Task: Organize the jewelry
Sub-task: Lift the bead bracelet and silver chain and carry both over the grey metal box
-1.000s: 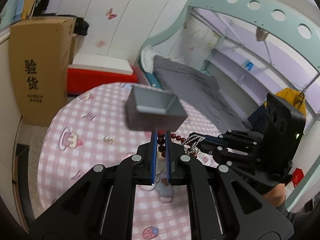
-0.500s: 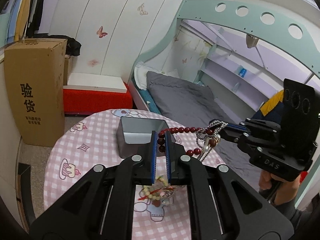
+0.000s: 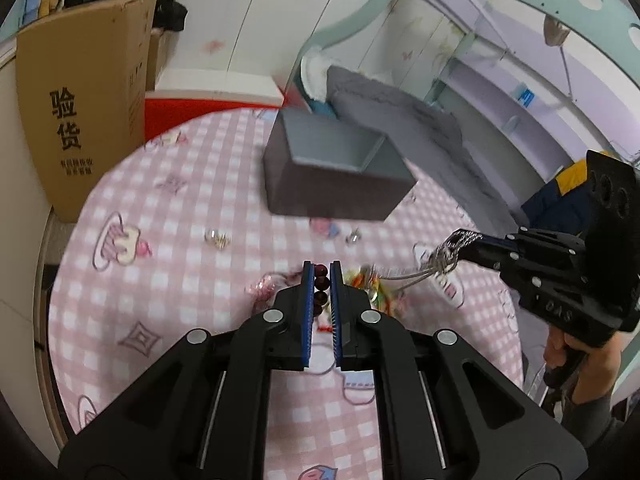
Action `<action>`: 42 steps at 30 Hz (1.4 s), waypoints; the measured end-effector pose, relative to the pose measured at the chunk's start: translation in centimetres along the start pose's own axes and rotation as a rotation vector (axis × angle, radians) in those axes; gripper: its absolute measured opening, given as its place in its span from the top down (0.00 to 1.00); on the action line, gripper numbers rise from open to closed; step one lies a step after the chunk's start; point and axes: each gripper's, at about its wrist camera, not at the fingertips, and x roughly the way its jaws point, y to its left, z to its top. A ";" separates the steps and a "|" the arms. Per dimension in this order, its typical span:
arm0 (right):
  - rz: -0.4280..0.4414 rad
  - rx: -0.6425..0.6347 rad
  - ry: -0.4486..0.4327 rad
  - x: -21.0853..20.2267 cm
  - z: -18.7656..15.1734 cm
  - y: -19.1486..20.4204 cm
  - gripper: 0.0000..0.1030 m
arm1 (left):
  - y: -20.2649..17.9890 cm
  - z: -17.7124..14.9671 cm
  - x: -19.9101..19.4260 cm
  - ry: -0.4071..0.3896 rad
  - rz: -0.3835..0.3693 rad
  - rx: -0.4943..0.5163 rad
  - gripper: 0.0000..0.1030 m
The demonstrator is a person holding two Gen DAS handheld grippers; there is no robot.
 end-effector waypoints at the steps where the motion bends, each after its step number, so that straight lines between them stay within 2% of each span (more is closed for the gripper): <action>1: -0.011 0.010 -0.009 -0.2 -0.2 -0.4 0.96 | 0.3 -0.3 0.1 0.006 -0.007 -0.010 0.92; 8: 0.079 0.035 -0.128 -4.4 1.9 -0.6 0.96 | -0.2 -0.5 -0.1 0.003 -0.025 0.002 0.92; 16: 0.125 0.041 -0.215 -7.5 3.4 -0.5 0.96 | -2.1 0.0 -1.5 -0.029 -0.115 0.043 0.92; 18: 0.100 0.020 -0.230 -8.2 4.0 -0.1 0.96 | -2.5 0.5 -2.0 -0.042 -0.126 0.049 0.92; 21: 0.110 0.007 -0.259 -9.1 4.7 0.1 0.96 | -3.1 1.2 -2.5 -0.058 -0.152 0.059 0.92; 23: 0.164 0.018 -0.304 -10.3 5.4 0.0 0.96 | -3.6 1.9 -3.0 -0.071 -0.164 0.072 0.92; 25: 0.043 -0.040 -0.317 -10.9 5.9 0.9 0.96 | -3.8 2.3 -3.4 -0.085 -0.163 0.082 0.92; 27: 0.090 -0.041 -0.323 -11.2 6.7 1.0 0.97 | -4.2 3.1 -3.8 -0.100 -0.174 0.094 0.92; 29: 0.041 -0.067 -0.329 -11.3 7.4 1.2 0.97 | -4.7 4.0 -4.2 -0.116 -0.180 0.105 0.92; 37: 0.023 -0.065 -0.366 -11.0 11.7 -0.3 0.97 | -6.4 9.6 -5.3 -0.191 -0.157 0.166 0.92; 42: 0.008 -0.075 -0.387 -10.7 13.4 -0.8 0.97 | -6.5 13.0 -4.3 -0.204 -0.148 0.178 0.92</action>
